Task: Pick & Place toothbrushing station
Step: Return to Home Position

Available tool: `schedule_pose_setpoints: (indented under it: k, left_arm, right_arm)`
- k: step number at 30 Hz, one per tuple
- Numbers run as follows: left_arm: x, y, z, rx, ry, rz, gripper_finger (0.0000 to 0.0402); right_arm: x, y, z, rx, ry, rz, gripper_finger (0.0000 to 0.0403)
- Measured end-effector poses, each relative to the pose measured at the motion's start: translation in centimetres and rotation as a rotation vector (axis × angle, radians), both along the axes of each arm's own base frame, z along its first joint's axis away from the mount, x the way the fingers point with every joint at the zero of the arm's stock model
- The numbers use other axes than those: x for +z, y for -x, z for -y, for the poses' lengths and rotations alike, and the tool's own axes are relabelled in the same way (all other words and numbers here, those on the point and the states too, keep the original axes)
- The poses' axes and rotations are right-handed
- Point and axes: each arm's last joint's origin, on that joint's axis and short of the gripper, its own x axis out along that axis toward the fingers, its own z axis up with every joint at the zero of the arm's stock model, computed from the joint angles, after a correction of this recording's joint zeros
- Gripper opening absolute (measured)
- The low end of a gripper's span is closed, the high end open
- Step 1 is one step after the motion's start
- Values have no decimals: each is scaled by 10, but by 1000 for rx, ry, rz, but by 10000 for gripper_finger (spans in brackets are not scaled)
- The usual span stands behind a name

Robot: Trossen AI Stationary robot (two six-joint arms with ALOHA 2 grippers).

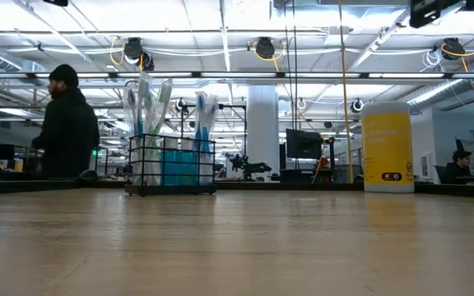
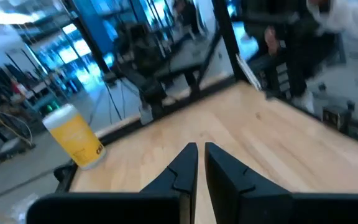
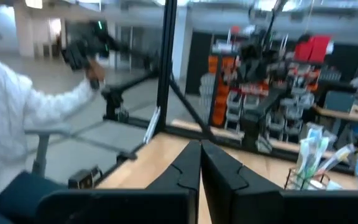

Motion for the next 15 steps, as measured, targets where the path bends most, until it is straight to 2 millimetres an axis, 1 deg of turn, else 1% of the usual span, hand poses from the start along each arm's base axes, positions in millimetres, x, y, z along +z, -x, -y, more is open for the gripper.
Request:
schedule_pose_setpoints:
  k: [3,8,11,13,15]
  left_arm:
    - [-10,7,-3,-1,24,70,37]
    - [-35,14,-7,-3,1,153,37]
    - [-48,19,-9,-1,20,184,37]
    - [-54,22,-10,2,26,194,37]
    - [-57,20,-11,38,24,176,37]
  right_arm:
    - [-12,11,4,0,-21,57,8]
    - [-38,17,6,20,-43,119,8]
    - [-52,17,6,30,-50,143,8]
    - [-59,15,5,30,-48,139,8]
    - [-63,14,4,50,-41,133,8]
